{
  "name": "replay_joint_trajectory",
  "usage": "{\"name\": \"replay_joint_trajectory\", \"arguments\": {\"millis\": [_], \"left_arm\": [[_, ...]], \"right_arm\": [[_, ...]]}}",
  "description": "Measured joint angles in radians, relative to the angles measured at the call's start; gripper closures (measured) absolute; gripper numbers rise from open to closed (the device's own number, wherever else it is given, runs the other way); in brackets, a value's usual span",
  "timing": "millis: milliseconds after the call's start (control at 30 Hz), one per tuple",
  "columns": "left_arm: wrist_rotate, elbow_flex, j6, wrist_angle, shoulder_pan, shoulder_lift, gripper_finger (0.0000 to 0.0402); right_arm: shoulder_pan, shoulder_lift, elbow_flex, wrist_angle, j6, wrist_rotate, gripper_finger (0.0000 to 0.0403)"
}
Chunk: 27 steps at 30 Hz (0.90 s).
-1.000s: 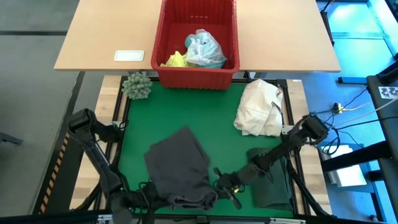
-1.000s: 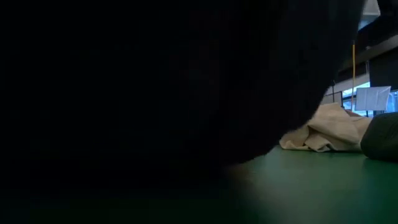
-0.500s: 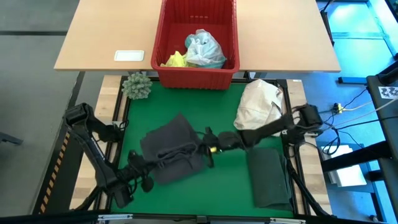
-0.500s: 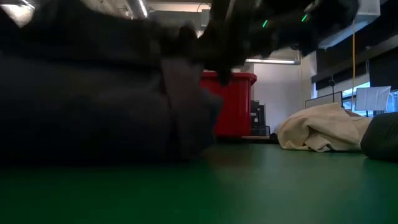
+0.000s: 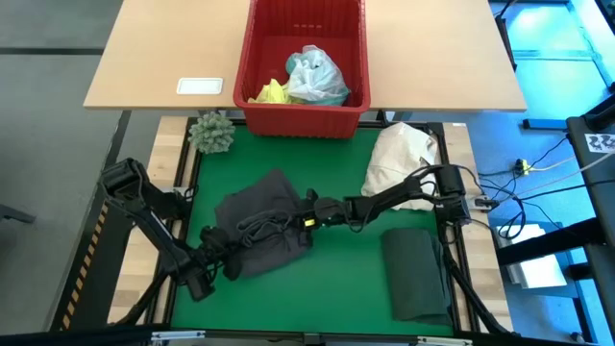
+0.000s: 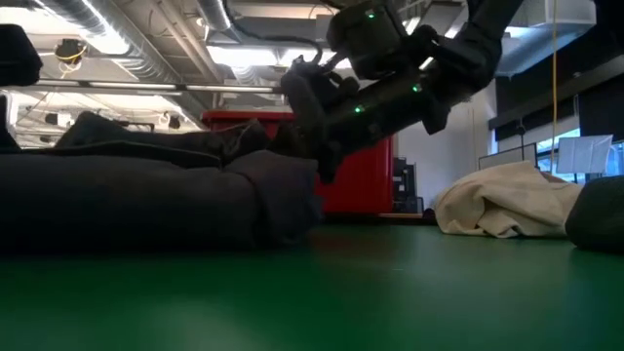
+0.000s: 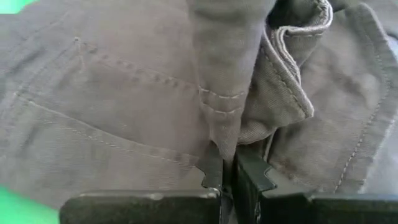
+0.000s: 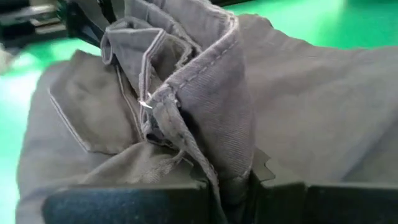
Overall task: Fold Laundry from Bin
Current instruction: Fold the gray short
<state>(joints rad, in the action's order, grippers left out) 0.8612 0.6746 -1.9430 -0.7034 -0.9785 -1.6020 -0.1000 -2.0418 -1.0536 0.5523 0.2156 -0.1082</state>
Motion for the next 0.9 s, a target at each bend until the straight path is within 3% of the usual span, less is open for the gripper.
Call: {"name": "replay_joint_trajectory", "arguments": {"millis": [200, 533, 700, 900], "left_arm": [[0.001, -0.001, 0.081, -0.029, 0.063, 0.000, 0.0386], [-0.024, 0.001, 0.230, -0.044, 0.142, 0.000, 0.0277], [-0.055, 0.061, 0.229, -0.202, 0.161, -0.002, 0.0240], [-0.049, 0.197, 0.217, -0.469, 0.162, -0.002, 0.0228]], "right_arm": [[0.019, 0.000, -0.017, -0.074, -0.014, -0.041, 0.0373], [0.023, -0.001, -0.017, -0.121, -0.015, -0.062, 0.0369], [0.023, -0.001, -0.017, -0.140, -0.015, -0.062, 0.0372], [0.023, -0.001, -0.017, -0.140, -0.015, -0.082, 0.0316]]}}
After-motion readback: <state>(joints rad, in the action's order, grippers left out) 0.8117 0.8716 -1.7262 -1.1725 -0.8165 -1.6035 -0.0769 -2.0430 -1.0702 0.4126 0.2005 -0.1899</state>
